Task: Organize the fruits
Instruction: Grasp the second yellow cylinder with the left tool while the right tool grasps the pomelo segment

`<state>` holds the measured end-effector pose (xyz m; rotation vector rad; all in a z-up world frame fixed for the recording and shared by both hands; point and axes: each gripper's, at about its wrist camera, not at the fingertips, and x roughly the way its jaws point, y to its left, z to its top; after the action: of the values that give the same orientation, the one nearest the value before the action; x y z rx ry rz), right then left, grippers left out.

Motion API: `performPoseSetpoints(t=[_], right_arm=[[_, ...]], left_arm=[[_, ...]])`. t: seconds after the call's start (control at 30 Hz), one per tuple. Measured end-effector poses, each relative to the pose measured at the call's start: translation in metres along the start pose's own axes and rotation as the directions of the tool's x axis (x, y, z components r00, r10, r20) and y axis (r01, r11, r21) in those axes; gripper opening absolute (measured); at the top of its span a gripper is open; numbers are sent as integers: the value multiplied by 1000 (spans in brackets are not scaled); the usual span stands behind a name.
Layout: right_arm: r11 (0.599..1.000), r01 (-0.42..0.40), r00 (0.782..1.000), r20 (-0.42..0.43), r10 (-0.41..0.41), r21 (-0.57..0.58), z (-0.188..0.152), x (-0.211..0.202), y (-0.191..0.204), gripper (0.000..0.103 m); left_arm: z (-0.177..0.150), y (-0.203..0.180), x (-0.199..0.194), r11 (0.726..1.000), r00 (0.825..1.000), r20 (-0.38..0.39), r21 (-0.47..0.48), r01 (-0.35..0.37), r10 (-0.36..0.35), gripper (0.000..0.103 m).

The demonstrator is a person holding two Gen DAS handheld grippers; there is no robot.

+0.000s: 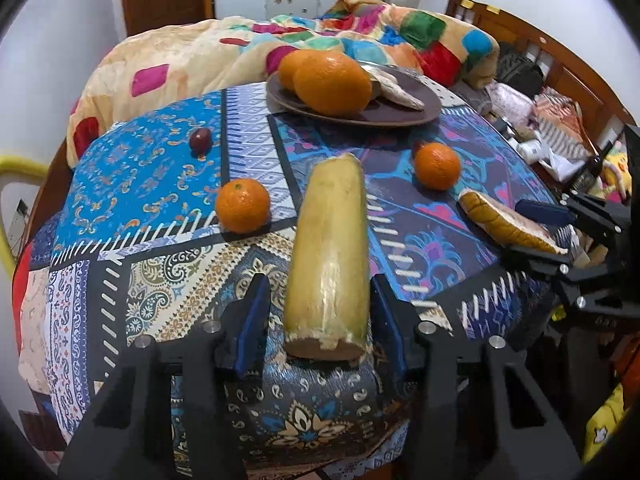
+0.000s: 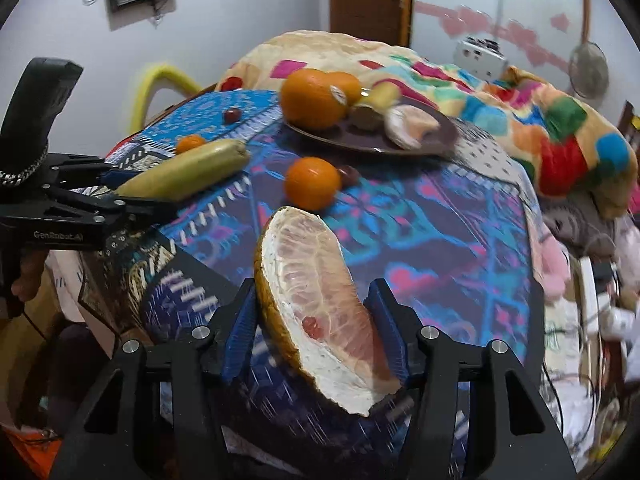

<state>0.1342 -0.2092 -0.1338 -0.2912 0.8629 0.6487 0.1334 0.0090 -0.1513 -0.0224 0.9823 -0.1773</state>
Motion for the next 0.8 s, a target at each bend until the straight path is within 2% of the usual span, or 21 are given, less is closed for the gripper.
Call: performPoseSetpoints(t=[0.17, 0.3, 0.47, 0.67, 0.7, 0.8], right_arm=[[1000, -12, 1000, -18, 12, 0, 3, 2, 1, 56], [997, -75, 997, -30, 76, 26, 9, 12, -9, 56], [996, -87, 996, -10, 87, 5, 13, 18, -8, 48], [996, -91, 995, 33, 90, 24, 9, 15, -10, 47], [995, -91, 995, 37, 90, 29, 10, 14, -11, 46], [995, -95, 994, 53, 93, 42, 11, 11, -14, 46]], left_arm=[[5, -2, 2, 1000, 1000, -31, 3, 4, -4, 51], [15, -5, 8, 1000, 998, -54, 8, 11, -10, 51], [27, -13, 18, 999, 997, -76, 43, 7, -3, 51], [38, -18, 27, 999, 997, -79, 53, 14, -10, 51], [40, -19, 28, 998, 997, -78, 57, 10, -6, 50], [43, -17, 28, 998, 997, -74, 55, -17, 21, 39]])
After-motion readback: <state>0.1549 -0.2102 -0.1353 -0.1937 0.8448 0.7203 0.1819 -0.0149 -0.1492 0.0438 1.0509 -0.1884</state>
